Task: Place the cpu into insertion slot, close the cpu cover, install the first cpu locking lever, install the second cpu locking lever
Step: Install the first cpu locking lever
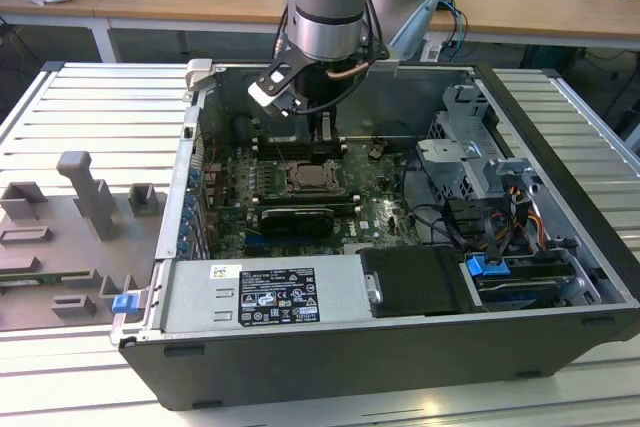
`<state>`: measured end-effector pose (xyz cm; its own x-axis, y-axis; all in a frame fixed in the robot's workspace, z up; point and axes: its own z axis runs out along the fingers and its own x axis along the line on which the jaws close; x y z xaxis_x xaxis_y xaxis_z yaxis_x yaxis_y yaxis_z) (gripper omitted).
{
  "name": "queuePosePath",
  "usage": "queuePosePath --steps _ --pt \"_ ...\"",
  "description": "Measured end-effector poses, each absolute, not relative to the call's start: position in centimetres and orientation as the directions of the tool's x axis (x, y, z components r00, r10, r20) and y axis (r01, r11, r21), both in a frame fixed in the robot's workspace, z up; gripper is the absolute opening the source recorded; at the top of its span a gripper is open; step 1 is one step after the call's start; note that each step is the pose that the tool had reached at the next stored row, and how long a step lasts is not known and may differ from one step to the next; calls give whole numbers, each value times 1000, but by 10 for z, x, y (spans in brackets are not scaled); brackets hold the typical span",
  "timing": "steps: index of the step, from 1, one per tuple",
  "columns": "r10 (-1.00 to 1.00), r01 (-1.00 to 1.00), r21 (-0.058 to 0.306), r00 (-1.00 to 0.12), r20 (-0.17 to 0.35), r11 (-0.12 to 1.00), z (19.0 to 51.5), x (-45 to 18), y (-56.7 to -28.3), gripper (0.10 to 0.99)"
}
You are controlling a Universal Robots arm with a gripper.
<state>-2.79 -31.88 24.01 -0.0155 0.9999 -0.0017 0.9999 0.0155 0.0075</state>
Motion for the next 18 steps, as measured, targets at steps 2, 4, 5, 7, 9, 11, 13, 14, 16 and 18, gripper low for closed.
queuePosePath --steps 2,4,5,7,9,11,13,14,16,18 --pt "1000 1000 7 -16 -2 16 241 -29 -319 106" --pt "1000 1000 7 -15 -2 15 243 -30 -319 106" --pt "1000 1000 7 -15 -2 15 245 -30 -318 106" --pt "1000 1000 7 -16 -2 16 258 -30 -318 106" --pt "1000 1000 7 -15 -2 15 268 -30 -318 106" --pt "1000 1000 7 -15 -2 15 271 -30 -318 106" --pt "1000 1000 8 -16 -2 16 271 -30 -318 106" --pt "1000 1000 8 -16 -3 16 271 -30 -318 106" --pt "1000 1000 8 -19 -3 19 271 -31 -318 106" --pt "999 999 8 -49 -3 49 271 -31 -318 106"
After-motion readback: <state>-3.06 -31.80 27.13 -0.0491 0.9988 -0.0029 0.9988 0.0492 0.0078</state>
